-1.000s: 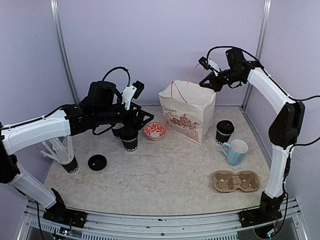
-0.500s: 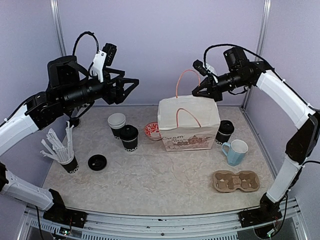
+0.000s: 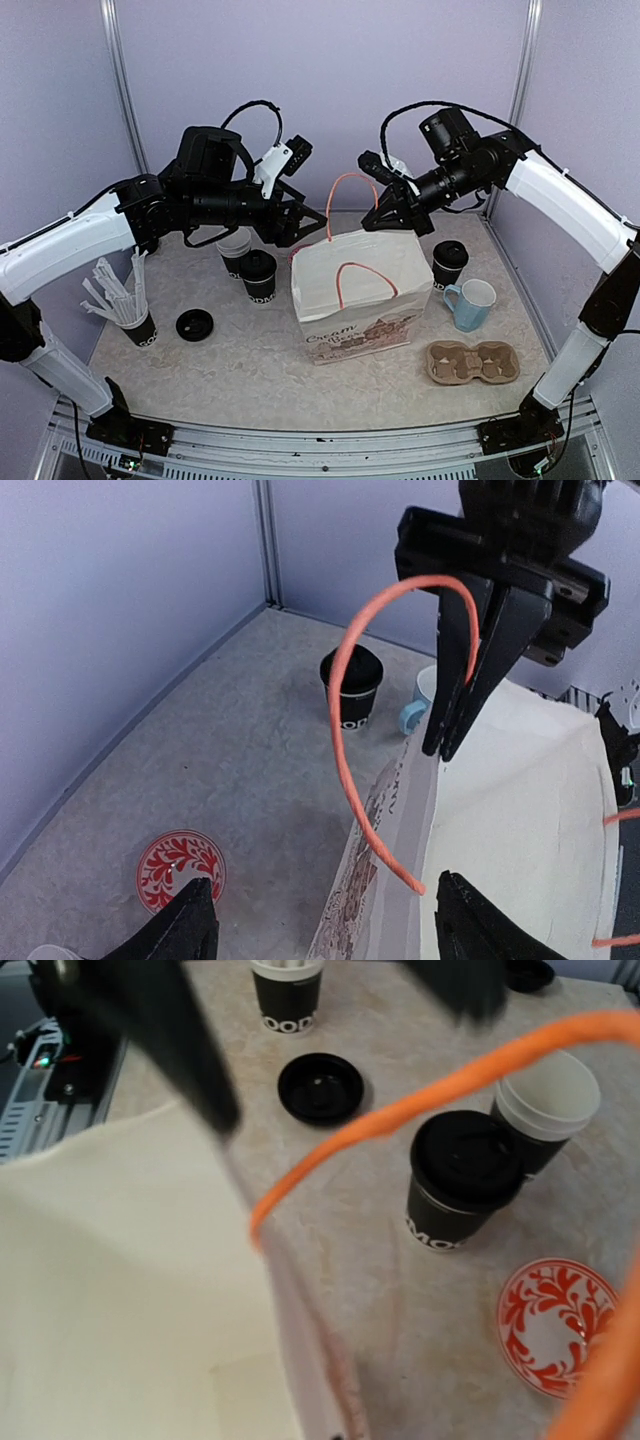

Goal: Pack the takeout coffee

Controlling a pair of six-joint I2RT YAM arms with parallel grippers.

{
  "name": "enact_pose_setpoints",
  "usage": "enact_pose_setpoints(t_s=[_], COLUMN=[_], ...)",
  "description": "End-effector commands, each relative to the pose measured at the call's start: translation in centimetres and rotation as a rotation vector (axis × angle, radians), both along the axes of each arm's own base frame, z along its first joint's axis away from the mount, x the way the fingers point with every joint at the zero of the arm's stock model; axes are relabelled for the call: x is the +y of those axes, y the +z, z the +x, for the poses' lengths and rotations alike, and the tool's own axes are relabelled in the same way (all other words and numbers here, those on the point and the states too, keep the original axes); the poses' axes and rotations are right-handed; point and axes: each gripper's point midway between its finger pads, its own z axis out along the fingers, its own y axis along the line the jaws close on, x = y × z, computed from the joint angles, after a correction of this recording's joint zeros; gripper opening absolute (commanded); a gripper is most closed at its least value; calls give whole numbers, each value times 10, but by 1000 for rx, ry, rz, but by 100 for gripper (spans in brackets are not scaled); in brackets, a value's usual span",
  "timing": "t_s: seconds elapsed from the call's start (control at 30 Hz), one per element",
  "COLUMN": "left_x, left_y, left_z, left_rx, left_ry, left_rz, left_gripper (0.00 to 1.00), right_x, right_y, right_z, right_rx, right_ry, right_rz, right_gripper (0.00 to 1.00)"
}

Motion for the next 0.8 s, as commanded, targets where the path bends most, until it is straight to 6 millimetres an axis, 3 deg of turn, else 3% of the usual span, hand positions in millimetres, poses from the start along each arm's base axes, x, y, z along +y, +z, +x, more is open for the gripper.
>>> enact_pose_setpoints(t_s=[0.0,0.13,0.47,0.6,0.7,0.77], left_x=[-10,-12,-30,-34,-35,-34], left_y=[-3,-10,-49,-57,-58,-58], left_z=[-25,-25,-14,-13,-12,-8], left_rx=[40,59,166,184,192,199], left_ry=[-142,-148,-158,-179,-186,-181], left_rz=[22,37,133,145,144,140], left_gripper=[73,71,54,35,15,7], right_x=[1,5,10,9,8,4], right_y=[5,-4,-11,-11,-10,-7], right_z=[-16,-15,-8,-5,0,0], right_rx=[11,29,37,26,19,4], right_ry=[36,47,43,24,-4,-21], right_rz=[17,10,3,-5,-12,-26], right_gripper=[0,0,0,0,14,26])
